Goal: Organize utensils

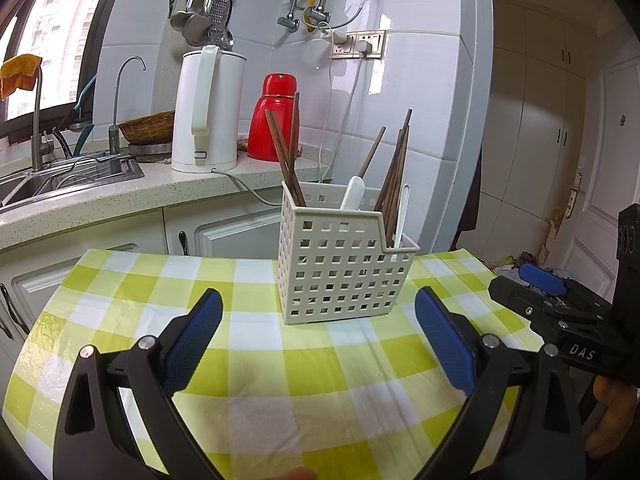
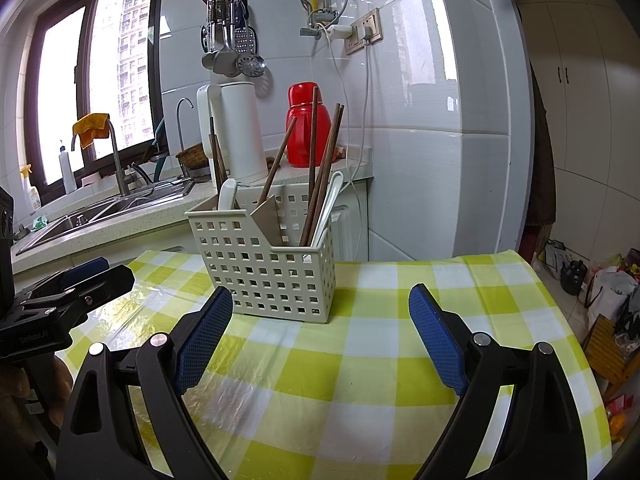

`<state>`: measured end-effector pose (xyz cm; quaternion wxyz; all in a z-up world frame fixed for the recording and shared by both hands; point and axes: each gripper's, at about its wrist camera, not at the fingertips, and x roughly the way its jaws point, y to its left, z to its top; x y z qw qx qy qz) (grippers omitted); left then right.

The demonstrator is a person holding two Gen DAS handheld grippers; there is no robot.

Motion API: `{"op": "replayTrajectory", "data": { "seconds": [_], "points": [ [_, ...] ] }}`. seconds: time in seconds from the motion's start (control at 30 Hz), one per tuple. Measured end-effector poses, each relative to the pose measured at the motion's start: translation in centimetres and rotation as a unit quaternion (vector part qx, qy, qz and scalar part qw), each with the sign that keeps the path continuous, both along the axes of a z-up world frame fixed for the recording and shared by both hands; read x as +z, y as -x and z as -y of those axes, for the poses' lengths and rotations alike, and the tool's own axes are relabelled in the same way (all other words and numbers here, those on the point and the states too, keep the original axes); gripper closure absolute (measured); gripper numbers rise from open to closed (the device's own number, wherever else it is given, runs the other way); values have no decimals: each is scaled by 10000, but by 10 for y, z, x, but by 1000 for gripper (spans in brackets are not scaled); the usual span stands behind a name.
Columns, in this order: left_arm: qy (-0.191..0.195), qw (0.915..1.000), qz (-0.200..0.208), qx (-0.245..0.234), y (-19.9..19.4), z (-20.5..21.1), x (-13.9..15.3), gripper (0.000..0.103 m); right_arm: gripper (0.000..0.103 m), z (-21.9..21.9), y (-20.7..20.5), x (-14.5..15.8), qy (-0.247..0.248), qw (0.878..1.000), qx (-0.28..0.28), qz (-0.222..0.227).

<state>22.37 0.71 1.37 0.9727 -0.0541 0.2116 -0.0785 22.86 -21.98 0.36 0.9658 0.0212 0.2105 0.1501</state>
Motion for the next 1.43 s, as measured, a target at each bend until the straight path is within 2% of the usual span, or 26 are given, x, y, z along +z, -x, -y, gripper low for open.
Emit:
{"op": "replayTrajectory", "data": {
  "seconds": [1.43],
  "points": [
    [37,9999,-114,-101,-2,0,-4,5,19,-2,0,-3,20,10000,12,-47]
  ]
}}
